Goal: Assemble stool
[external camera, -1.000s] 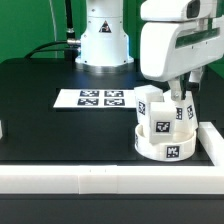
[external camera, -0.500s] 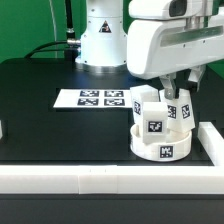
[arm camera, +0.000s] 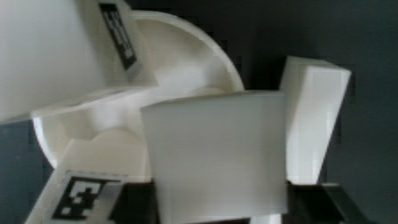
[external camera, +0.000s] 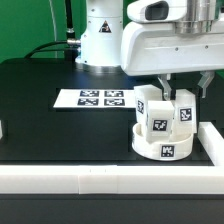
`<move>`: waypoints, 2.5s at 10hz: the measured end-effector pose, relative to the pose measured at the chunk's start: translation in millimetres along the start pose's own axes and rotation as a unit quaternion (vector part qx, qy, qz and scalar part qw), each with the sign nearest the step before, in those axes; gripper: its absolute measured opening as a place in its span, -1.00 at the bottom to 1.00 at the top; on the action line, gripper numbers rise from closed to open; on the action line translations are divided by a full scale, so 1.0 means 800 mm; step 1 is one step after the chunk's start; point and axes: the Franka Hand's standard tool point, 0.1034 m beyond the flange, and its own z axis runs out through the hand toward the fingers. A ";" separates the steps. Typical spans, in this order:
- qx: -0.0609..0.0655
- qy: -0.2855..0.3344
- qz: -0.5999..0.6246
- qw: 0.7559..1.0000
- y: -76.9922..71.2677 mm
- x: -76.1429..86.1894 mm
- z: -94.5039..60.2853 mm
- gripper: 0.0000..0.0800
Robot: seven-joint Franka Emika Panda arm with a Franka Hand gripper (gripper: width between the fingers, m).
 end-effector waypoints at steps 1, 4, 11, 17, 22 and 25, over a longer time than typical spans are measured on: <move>0.000 0.000 0.030 1.000 0.000 0.000 0.000 -0.16; 0.007 -0.001 0.154 0.988 -0.001 0.000 0.000 -0.16; 0.017 -0.006 0.366 0.930 -0.005 0.000 0.000 -0.16; 0.052 -0.003 0.566 0.823 -0.011 0.003 0.001 -0.16; 0.072 -0.018 0.708 0.703 -0.018 0.005 0.002 -0.16; 0.076 -0.030 0.777 0.624 -0.019 0.006 0.001 -0.16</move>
Offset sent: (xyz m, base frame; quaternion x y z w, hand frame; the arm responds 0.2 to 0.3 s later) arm 0.0000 0.0000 0.0000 0.0000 0.0000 0.1938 0.9810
